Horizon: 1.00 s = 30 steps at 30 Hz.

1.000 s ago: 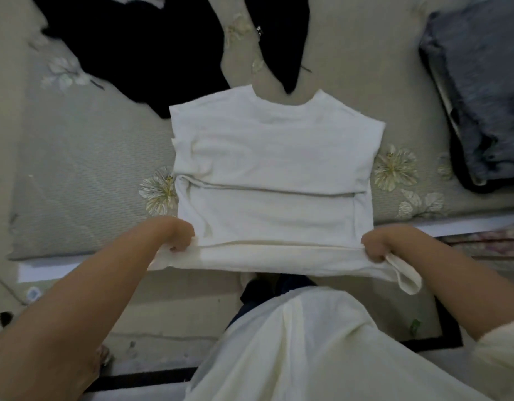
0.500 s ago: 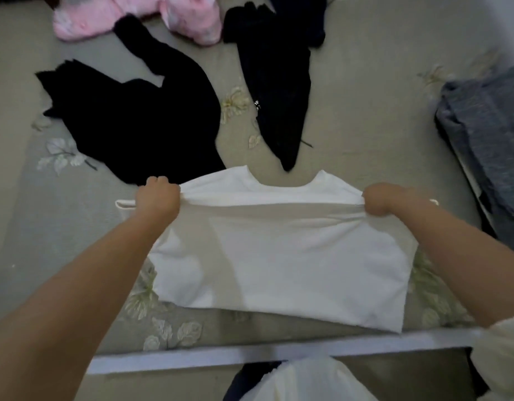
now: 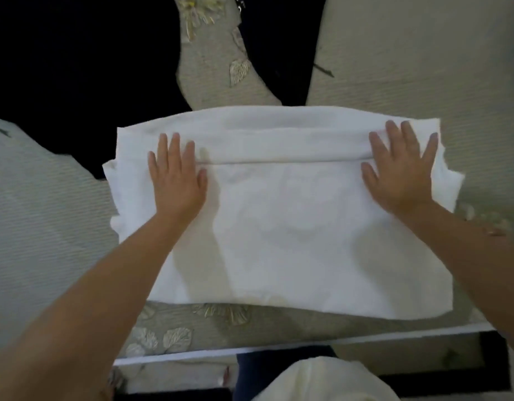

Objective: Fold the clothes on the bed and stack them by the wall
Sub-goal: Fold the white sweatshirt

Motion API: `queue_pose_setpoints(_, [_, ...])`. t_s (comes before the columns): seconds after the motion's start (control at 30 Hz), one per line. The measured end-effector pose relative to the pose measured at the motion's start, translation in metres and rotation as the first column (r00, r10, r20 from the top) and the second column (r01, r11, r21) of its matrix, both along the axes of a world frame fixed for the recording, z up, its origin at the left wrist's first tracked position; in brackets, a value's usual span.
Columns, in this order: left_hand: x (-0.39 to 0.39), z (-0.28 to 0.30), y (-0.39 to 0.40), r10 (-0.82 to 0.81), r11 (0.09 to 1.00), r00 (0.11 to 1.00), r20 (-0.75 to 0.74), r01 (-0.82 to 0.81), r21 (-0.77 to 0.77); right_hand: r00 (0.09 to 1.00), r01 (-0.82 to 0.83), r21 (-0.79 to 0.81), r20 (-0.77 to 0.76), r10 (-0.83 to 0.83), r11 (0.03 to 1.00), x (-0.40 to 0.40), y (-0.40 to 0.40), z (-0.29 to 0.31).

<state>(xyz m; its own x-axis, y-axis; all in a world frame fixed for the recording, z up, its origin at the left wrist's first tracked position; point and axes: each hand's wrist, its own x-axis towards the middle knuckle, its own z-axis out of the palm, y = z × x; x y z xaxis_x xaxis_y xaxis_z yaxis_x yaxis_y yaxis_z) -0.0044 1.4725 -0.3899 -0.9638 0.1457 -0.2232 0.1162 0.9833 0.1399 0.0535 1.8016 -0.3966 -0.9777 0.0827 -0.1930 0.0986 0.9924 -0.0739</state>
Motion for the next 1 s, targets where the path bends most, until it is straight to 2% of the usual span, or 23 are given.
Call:
queue_pose_setpoints(0.07, [0.041,-0.008,-0.006,-0.115,0.993,0.992,0.052,0.115,0.004,0.997,-0.077,-0.028,0.019,0.077,0.997,0.028,-0.013,-0.009])
queue_pose_setpoints(0.1, [0.055,-0.01,-0.012,-0.116,0.993,0.991,0.067,0.117,-0.012,0.996,-0.062,-0.037,0.069,0.064,0.997,0.037,-0.015,-0.012])
queue_pose_setpoints(0.2, [0.071,-0.014,-0.035,-0.004,0.997,0.99,0.143,0.015,-0.077,0.973,0.088,-0.024,0.214,-0.081,0.996,0.048,0.0,-0.021])
queue_pose_setpoints(0.4, [0.051,-0.031,-0.044,0.084,0.989,0.958,0.273,-0.047,-0.14,0.963,0.169,0.015,0.209,-0.168,0.986,0.044,0.019,-0.025])
queue_pose_setpoints(0.53, [0.046,-0.032,-0.044,0.084,0.984,0.936,0.342,-0.024,-0.176,0.95,0.24,-0.052,0.221,-0.223,0.969,0.045,0.014,-0.02])
queue_pose_setpoints(0.6, [0.045,-0.026,-0.044,0.051,0.986,0.938,0.343,0.008,-0.168,0.945,0.272,-0.098,0.216,-0.246,0.957,0.055,0.012,-0.011])
queue_pose_setpoints(0.67, [0.052,-0.019,-0.044,0.016,0.992,0.961,0.275,0.018,-0.122,0.948,0.27,-0.093,0.201,-0.248,0.958,0.079,0.008,-0.003])
queue_pose_setpoints(0.73, [0.07,-0.01,-0.043,0.103,0.991,0.974,0.203,-0.084,-0.102,0.934,0.314,-0.059,0.2,-0.296,0.948,0.108,0.003,0.002])
queue_pose_setpoints(0.8, [0.098,-0.003,-0.044,0.175,0.979,0.955,0.241,-0.143,-0.144,0.892,0.409,-0.058,0.235,-0.386,0.911,0.135,0.002,0.005])
queue_pose_setpoints(0.9, [0.138,-0.002,-0.051,0.046,0.958,0.892,0.449,0.088,-0.272,0.831,0.518,-0.077,0.281,-0.48,0.852,0.162,-0.002,0.005])
queue_pose_setpoints(1.0, [0.141,-0.006,-0.054,0.081,0.961,0.885,0.459,0.053,-0.271,0.813,0.556,-0.111,0.279,-0.512,0.823,0.168,-0.005,0.003])
